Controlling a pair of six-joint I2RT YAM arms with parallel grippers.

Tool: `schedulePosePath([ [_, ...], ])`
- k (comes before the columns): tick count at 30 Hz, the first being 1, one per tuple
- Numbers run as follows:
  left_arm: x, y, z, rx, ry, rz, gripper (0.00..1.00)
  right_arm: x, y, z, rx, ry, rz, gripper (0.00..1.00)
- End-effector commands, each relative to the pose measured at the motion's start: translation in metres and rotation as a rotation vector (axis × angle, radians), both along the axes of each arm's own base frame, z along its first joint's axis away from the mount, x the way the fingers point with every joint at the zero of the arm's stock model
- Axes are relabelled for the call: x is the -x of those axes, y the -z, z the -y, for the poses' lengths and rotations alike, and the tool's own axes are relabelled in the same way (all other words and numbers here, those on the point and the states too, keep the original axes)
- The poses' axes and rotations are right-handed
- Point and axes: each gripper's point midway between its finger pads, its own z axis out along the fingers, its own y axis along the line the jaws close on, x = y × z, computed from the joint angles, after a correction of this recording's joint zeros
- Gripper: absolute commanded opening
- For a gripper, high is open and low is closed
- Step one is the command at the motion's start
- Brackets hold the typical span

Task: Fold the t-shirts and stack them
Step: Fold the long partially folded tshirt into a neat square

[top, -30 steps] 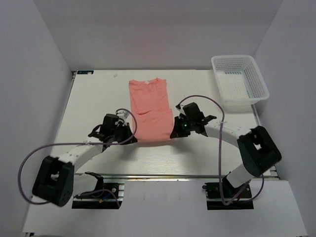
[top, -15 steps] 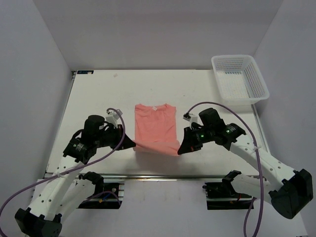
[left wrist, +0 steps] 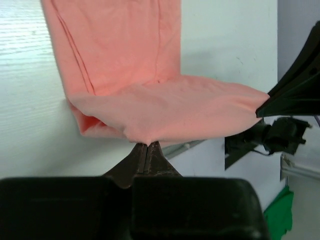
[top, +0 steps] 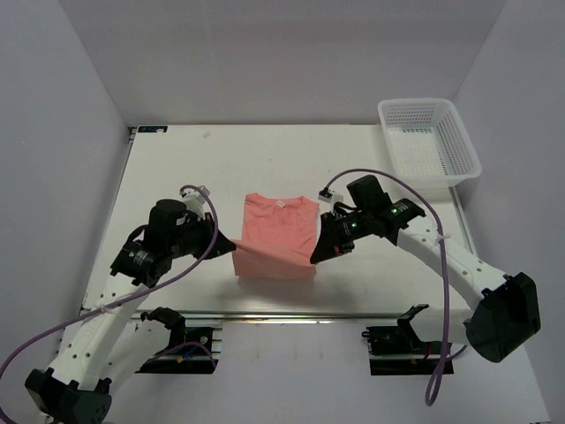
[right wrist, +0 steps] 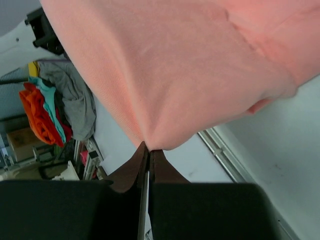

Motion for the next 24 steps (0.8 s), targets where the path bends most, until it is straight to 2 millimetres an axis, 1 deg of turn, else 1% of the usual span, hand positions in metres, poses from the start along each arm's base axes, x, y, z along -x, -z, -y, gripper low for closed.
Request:
schedulePosePath([
  [1,-0.040,-0.018,-0.015,-0.028,-0.165,0.101,0.00,-0.025,-0.017,-0.003,-0.038,0.037,0.054,0.00],
  [2,-0.047,-0.020,-0.014,-0.025,-0.174,0.119,0.00,-0.031,-0.015,-0.004,-0.038,0.049,0.058,0.00],
  [3,-0.051,-0.019,-0.013,-0.026,-0.174,0.117,0.00,-0.039,-0.020,-0.003,-0.045,0.066,0.075,0.00],
  [4,-0.058,-0.012,-0.014,-0.051,-0.191,0.095,0.00,-0.047,-0.019,-0.005,-0.046,0.077,0.086,0.00],
  [6,-0.070,-0.018,-0.014,-0.062,-0.212,0.106,0.00,-0.057,-0.021,-0.005,-0.059,0.093,0.095,0.00],
  [7,-0.077,-0.014,-0.017,-0.082,-0.235,0.106,0.00,-0.059,-0.022,-0.006,-0.071,0.090,0.097,0.00],
  [8,-0.082,-0.012,-0.018,-0.098,-0.249,0.098,0.00,-0.064,-0.019,-0.008,-0.079,0.094,0.087,0.00],
  [10,-0.097,-0.019,-0.021,-0.104,-0.288,0.140,0.00,-0.074,-0.018,-0.006,-0.096,0.111,0.090,0.00],
  [11,-0.102,-0.013,-0.021,-0.116,-0.297,0.133,0.00,-0.077,-0.015,-0.008,-0.098,0.109,0.080,0.00],
  [12,-0.109,-0.018,-0.021,-0.116,-0.309,0.147,0.00,-0.084,-0.016,-0.009,-0.107,0.115,0.100,0.00],
  [13,-0.114,-0.018,-0.020,-0.121,-0.316,0.149,0.00,-0.090,-0.016,-0.007,-0.109,0.128,0.108,0.00],
  [14,-0.118,-0.017,-0.020,-0.131,-0.323,0.143,0.00,-0.102,-0.014,-0.006,-0.085,0.156,0.125,0.00],
  [15,-0.124,-0.011,-0.018,-0.139,-0.321,0.129,0.00,-0.106,-0.013,-0.005,-0.078,0.166,0.132,0.00],
  [16,-0.131,-0.015,-0.016,-0.137,-0.317,0.150,0.00,-0.114,-0.015,-0.003,-0.069,0.184,0.152,0.00],
  [17,-0.136,-0.013,-0.016,-0.149,-0.319,0.155,0.00,-0.123,-0.011,-0.001,-0.050,0.212,0.149,0.00],
  [18,-0.141,-0.014,-0.014,-0.145,-0.320,0.163,0.00,-0.128,-0.011,0.001,-0.047,0.225,0.154,0.00],
  [19,-0.144,-0.012,-0.013,-0.145,-0.320,0.161,0.00,-0.132,-0.012,0.002,-0.042,0.236,0.162,0.00],
  [20,-0.153,-0.011,-0.010,-0.152,-0.313,0.173,0.00,-0.138,-0.004,0.004,-0.030,0.244,0.145,0.00],
  [21,-0.159,-0.013,-0.010,-0.160,-0.317,0.186,0.00,-0.141,-0.006,0.004,-0.033,0.247,0.148,0.00],
  [22,-0.163,-0.013,-0.008,-0.165,-0.312,0.192,0.00,-0.144,-0.001,0.005,-0.024,0.257,0.134,0.00],
  [23,-0.168,-0.012,-0.006,-0.165,-0.312,0.193,0.00,-0.146,0.009,0.003,-0.013,0.258,0.106,0.00],
  [24,-0.176,-0.006,-0.006,-0.188,-0.313,0.181,0.00,-0.152,0.013,0.007,0.001,0.282,0.096,0.00],
])
